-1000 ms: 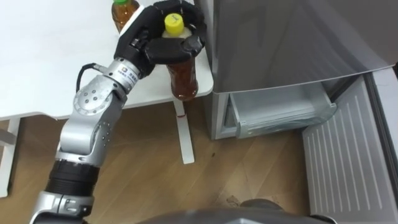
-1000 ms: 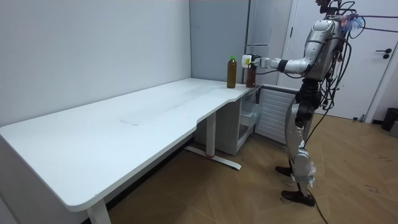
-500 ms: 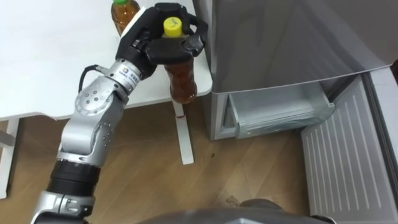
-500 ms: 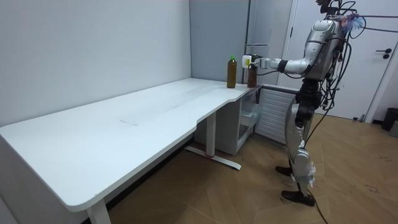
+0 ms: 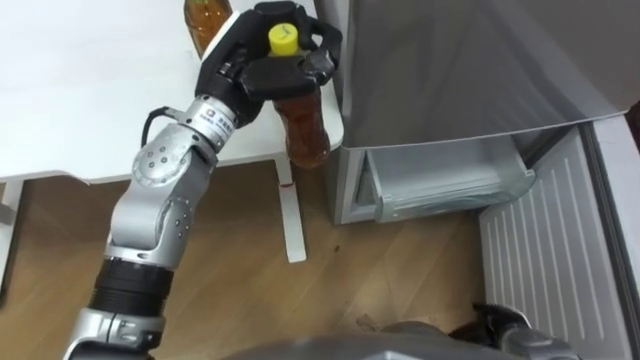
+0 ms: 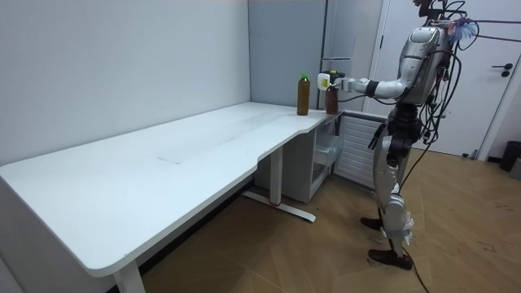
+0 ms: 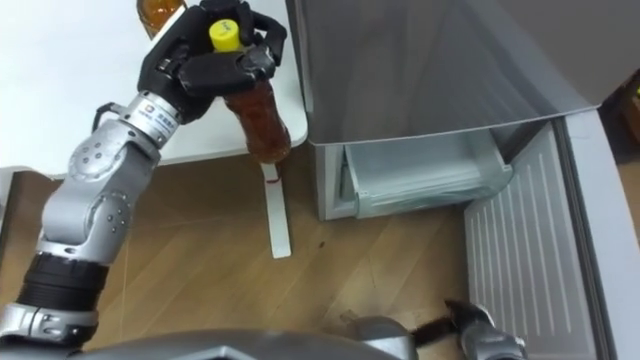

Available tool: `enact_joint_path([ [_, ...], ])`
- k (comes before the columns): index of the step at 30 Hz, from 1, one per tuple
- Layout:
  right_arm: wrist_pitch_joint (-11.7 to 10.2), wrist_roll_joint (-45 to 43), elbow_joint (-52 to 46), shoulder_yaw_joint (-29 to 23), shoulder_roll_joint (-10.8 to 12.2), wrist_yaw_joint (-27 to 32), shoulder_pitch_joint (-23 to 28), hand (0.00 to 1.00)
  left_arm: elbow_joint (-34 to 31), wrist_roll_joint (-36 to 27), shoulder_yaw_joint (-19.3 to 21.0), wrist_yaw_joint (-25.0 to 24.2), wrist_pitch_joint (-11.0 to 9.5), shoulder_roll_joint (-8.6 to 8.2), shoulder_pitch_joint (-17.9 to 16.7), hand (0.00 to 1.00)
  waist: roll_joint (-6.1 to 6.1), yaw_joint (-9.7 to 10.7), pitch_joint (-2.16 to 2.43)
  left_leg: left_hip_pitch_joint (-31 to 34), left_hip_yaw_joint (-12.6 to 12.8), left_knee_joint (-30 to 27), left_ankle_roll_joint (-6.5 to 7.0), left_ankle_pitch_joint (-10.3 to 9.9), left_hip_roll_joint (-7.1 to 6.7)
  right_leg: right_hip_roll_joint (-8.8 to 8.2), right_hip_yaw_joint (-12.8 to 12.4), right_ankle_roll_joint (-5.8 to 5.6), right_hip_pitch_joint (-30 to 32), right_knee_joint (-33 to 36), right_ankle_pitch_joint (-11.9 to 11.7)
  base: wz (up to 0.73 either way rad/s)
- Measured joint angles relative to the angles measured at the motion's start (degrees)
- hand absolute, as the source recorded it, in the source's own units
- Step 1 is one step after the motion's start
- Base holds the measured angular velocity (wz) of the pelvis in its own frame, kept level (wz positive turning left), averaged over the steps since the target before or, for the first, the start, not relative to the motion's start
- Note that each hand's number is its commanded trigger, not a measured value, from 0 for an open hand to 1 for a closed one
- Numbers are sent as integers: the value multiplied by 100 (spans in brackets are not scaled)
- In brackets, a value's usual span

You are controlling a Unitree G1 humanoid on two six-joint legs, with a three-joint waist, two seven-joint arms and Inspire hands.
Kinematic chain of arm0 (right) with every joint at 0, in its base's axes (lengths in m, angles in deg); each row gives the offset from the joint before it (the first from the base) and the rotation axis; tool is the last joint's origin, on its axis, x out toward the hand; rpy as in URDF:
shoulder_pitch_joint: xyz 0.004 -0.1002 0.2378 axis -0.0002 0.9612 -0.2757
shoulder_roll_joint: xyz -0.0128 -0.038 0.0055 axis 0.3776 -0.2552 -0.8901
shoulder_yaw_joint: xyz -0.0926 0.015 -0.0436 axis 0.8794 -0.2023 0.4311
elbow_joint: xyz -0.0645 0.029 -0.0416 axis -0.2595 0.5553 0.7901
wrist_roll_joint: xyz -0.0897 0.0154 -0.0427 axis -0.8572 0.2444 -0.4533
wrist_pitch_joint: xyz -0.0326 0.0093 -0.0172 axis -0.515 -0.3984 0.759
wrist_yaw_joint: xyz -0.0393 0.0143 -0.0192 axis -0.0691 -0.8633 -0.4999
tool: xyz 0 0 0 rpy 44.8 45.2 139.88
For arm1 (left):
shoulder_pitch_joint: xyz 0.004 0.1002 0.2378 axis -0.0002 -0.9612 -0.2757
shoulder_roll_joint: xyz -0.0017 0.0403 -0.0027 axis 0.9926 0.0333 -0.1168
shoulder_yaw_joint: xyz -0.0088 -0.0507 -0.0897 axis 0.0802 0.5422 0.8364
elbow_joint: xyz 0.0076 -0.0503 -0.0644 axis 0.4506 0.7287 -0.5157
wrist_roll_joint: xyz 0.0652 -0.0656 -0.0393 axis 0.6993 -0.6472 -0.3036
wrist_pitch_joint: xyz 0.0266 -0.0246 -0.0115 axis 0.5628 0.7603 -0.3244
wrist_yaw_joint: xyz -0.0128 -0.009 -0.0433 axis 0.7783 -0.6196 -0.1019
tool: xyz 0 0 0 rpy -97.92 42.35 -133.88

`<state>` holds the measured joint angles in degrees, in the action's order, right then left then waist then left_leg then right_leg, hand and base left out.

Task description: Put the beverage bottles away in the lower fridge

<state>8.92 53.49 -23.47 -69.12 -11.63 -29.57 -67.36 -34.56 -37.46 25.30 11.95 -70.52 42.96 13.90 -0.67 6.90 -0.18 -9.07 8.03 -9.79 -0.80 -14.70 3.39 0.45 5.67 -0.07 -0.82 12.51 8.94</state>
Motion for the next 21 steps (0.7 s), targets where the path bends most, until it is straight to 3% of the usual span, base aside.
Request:
enact_joint_path([
  [3, -187, 93, -155, 189, 106, -160, -9, 0, 0, -167, -67, -13, 0, -15, -37, 100, -17, -115, 16, -24, -8, -3, 0, 0, 14, 5, 12, 14, -12, -1, -11, -3],
  [10, -292, 75, -743, 364, 244, -573, 95, 0, -71, -271, -69, -60, -23, -71, -212, 100, -45, -263, 29, -45, -30, 3, 0, 0, 18, -9, 83, 16, -36, -4, -15, 3],
  [19, -385, 47, -1076, 416, 299, -1065, 96, 0, -1000, -214, -36, -76, -28, -57, -643, 100, -56, -281, 23, 56, -172, -10, 0, 0, 11, -47, 245, 17, -25, 7, -16, 10],
  [21, -392, 47, -1106, 532, 329, -1114, 96, 0, -1123, -215, -45, -165, -108, -57, -771, 100, -58, -294, 21, 84, -187, -58, 0, 0, 2, -56, 251, 17, -24, 8, -17, 2],
])
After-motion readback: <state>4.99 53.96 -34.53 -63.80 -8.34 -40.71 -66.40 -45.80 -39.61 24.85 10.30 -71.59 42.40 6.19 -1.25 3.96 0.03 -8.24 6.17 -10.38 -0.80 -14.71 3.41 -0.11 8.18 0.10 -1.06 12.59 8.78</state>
